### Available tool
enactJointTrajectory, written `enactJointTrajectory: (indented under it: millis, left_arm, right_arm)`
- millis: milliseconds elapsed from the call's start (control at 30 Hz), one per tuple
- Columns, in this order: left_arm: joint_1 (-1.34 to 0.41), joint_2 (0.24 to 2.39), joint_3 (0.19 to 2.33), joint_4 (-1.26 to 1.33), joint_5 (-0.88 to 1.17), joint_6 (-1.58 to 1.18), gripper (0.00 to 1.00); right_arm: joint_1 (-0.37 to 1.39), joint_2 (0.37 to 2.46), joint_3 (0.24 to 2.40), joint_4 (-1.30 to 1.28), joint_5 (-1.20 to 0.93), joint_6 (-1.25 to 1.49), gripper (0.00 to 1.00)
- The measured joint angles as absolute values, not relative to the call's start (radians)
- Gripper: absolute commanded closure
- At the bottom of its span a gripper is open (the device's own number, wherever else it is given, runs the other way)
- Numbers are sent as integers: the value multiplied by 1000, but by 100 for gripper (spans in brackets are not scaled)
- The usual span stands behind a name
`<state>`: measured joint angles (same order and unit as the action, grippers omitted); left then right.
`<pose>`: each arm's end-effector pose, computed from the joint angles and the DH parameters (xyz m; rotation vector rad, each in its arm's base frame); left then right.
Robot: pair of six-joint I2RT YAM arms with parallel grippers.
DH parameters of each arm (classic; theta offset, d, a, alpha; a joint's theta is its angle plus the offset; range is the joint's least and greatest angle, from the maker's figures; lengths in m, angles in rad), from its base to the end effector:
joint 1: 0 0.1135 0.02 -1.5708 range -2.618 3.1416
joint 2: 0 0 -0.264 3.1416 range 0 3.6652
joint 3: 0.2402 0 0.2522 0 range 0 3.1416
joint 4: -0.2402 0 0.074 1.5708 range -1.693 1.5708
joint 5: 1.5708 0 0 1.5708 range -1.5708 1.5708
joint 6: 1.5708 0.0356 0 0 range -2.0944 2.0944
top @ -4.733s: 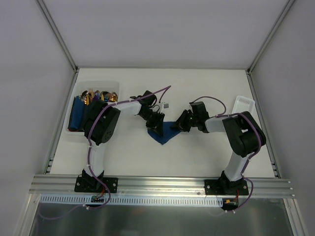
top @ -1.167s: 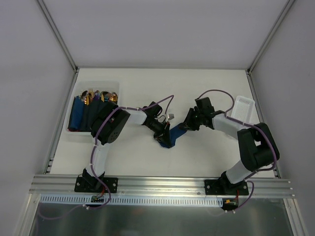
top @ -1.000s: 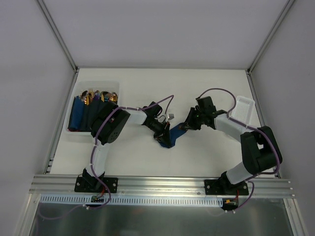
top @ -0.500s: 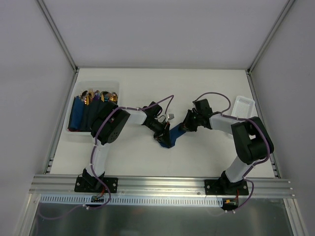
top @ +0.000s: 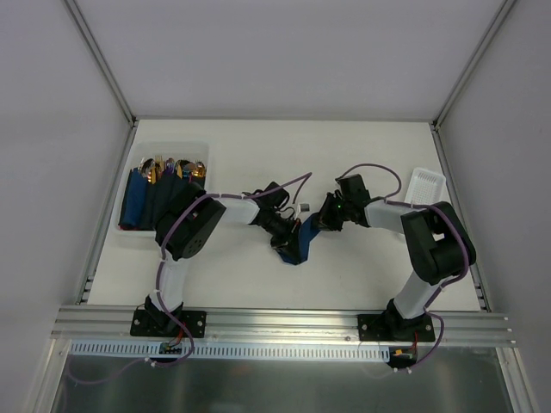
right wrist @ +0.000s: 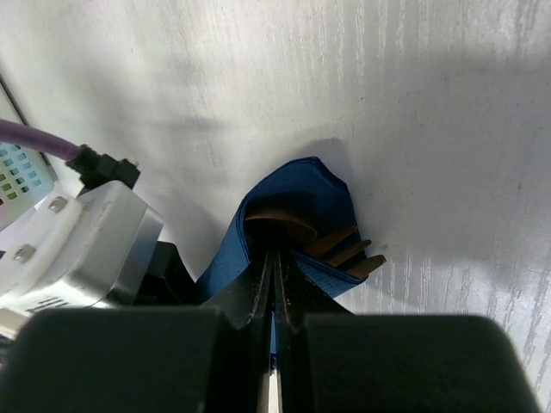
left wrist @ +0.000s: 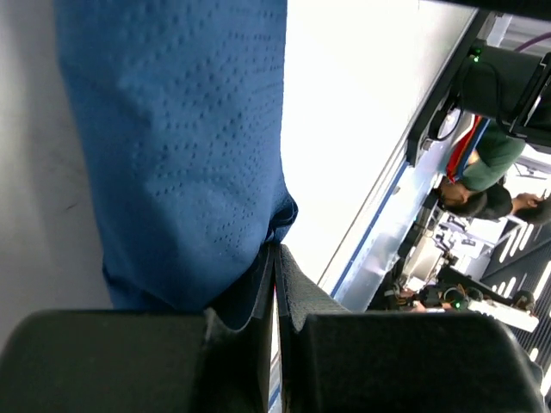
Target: Place the utensils on the paper napkin and roll it up
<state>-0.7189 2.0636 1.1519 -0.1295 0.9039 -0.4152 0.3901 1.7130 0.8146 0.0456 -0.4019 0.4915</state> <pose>0.2757 -0.2784 0.1063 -0.7543 -2.5962 1.4880 0.2973 0.1373 0.1402 -0.0647 2.5283 0.8683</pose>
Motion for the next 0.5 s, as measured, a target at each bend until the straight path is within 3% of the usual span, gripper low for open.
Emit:
enactJointTrajectory:
  millis: [300, 500]
  left_arm:
    - [-715, 2155, 1193, -112, 1024, -467, 100]
    - [-705, 2199, 1214, -100, 1120, -493, 100]
  right_arm:
    - [390, 1712, 814, 37, -402, 495, 99]
    - [389, 1687, 816, -16, -380, 474, 85]
